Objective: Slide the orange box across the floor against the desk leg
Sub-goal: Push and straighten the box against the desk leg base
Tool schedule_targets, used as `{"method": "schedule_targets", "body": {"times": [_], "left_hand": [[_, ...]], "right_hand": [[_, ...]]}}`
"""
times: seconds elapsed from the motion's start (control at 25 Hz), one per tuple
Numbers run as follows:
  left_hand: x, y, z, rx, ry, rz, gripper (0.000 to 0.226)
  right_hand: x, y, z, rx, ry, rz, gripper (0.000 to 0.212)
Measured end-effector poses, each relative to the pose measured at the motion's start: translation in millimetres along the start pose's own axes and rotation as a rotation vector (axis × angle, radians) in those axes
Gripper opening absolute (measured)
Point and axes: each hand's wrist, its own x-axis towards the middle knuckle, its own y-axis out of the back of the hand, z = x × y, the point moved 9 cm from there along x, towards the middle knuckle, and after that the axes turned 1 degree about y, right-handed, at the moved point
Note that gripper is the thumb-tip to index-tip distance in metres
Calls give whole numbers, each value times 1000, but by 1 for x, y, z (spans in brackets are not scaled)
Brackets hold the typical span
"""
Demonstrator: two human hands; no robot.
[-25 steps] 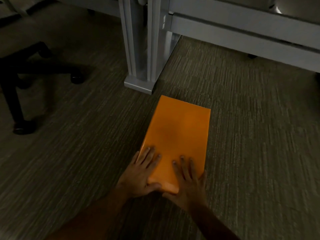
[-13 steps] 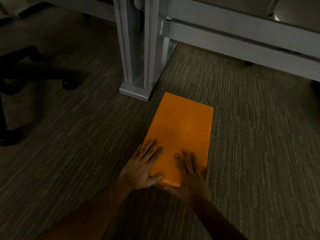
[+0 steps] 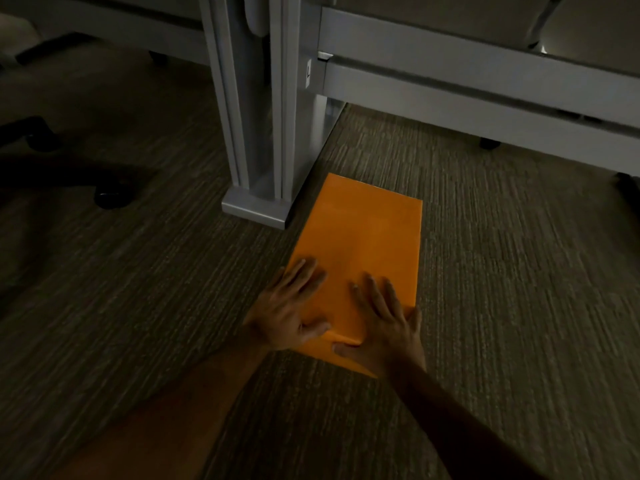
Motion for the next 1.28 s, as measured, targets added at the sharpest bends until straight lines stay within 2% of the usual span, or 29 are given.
{"method": "schedule_targets", "body": {"times": [0.36,0.52,0.64,0.72,0.8,0.92,1.0,1.08,1.2,1.28], "left_hand": [[34,-12,-21,19,33,10,91],[35,-17,-31,-19,155,-27,90],[33,-21,-40,-124,259,-16,79],[30,-25,-47,-217,342,-27,69],[25,-29,-52,-299,441,-31,67],[11,-26,-55,-487,613,57,74],[1,-23,-54,-604,703,106,82],[-5,-24,-51,-729,761,104,89],[-10,-25,-51,-812,775,6,95],[-10,-25,-50,-828,733,-71,99]], "right_hand": [[38,4,11,34,2,33,114],[37,12,16,143,4,114,76],[32,22,40,376,-189,328,54],[24,18,55,431,-374,434,52],[15,5,66,564,-558,457,59],[2,-16,73,956,-726,449,80],[0,-19,71,1046,-715,385,86],[0,-17,65,1036,-614,248,97],[-3,-12,58,972,-501,55,114],[-1,-13,59,951,-498,-9,122]]}}
